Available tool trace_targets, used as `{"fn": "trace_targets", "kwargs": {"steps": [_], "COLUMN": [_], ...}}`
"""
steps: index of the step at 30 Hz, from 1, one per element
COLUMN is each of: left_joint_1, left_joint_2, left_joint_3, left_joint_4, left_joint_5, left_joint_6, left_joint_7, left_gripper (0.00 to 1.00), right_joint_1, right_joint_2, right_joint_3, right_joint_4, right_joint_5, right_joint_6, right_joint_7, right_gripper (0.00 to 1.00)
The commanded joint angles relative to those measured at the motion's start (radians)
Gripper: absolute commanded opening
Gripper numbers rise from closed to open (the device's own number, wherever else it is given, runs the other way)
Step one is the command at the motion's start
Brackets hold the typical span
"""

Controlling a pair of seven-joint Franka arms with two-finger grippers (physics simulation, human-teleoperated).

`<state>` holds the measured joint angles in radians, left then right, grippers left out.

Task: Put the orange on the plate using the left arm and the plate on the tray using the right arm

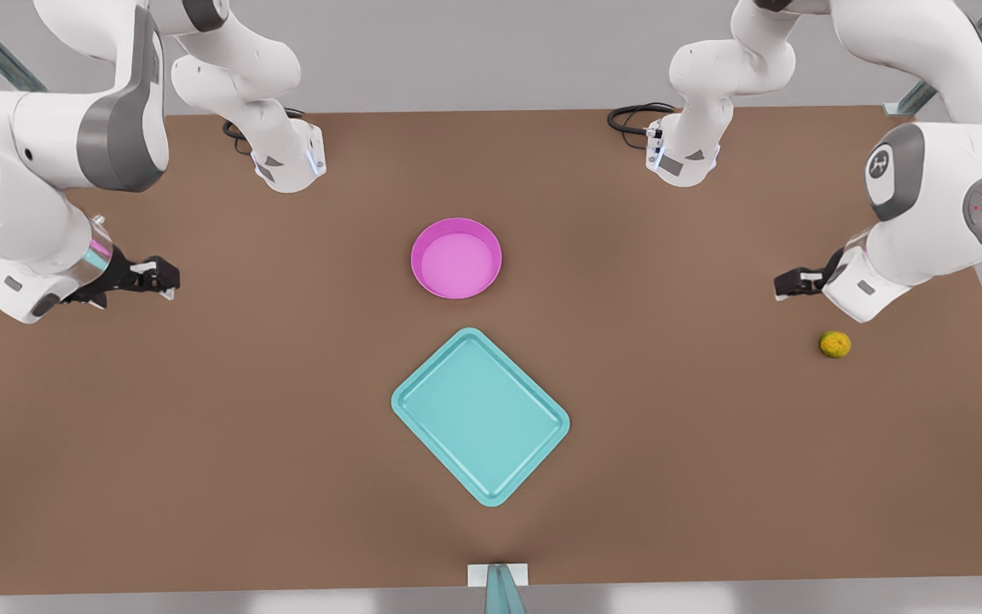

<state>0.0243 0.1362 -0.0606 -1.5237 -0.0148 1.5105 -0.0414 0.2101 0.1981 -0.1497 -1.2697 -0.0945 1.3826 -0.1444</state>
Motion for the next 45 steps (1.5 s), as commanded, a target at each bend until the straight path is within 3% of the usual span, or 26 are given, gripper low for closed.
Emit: {"fn": "trace_targets", "kwargs": {"steps": [1, 3, 5, 8, 11, 15, 29, 45], "left_joint_1": [-0.001, 0.0, 0.016, 0.025, 0.063, 0.098, 0.171, 0.197], "left_joint_2": [0.0, 0.025, 0.14, 0.207, 0.267, 0.324, 0.448, 0.491], "left_joint_3": [0.001, 0.059, 0.157, 0.261, 0.288, 0.292, 0.294, 0.294], "left_joint_4": [0.0, -0.053, -0.099, -0.262, -0.343, -0.348, -0.346, -0.343], "left_joint_5": [-0.001, -0.01, 0.001, 0.003, 0.003, 0.003, 0.004, 0.001], "left_joint_6": [0.019, 0.022, 0.151, 0.443, 0.648, 0.751, 0.761, 0.787], "left_joint_7": [-0.031, -0.043, 0.128, 0.385, 0.515, 0.598, 0.592, 0.588], "left_gripper": [1.0, 1.0, 1.0, 1.0, 1.0, 1.0, 1.0, 1.0], "right_joint_1": [0.0, 0.0, -0.001, -0.001, 0.0, 0.002, 0.017, 0.022], "right_joint_2": [0.0, 0.004, 0.02, 0.02, 0.02, 0.014, 0.021, 0.026], "right_joint_3": [-0.001, -0.001, -0.002, -0.004, -0.005, -0.005, -0.001, -0.001], "right_joint_4": [0.0, 0.001, 0.003, 0.001, -0.008, -0.036, -0.086, -0.102], "right_joint_5": [-0.001, 0.001, 0.002, 0.01, 0.012, 0.013, 0.013, 0.013], "right_joint_6": [0.018, 0.015, 0.01, 0.01, -0.011, -0.01, -0.025, -0.027], "right_joint_7": [-0.037, -0.04, -0.04, -0.037, -0.035, -0.032, -0.03, -0.032], "right_gripper": [1.0, 1.0, 1.0, 1.0, 1.0, 1.0, 1.0, 1.0]}}
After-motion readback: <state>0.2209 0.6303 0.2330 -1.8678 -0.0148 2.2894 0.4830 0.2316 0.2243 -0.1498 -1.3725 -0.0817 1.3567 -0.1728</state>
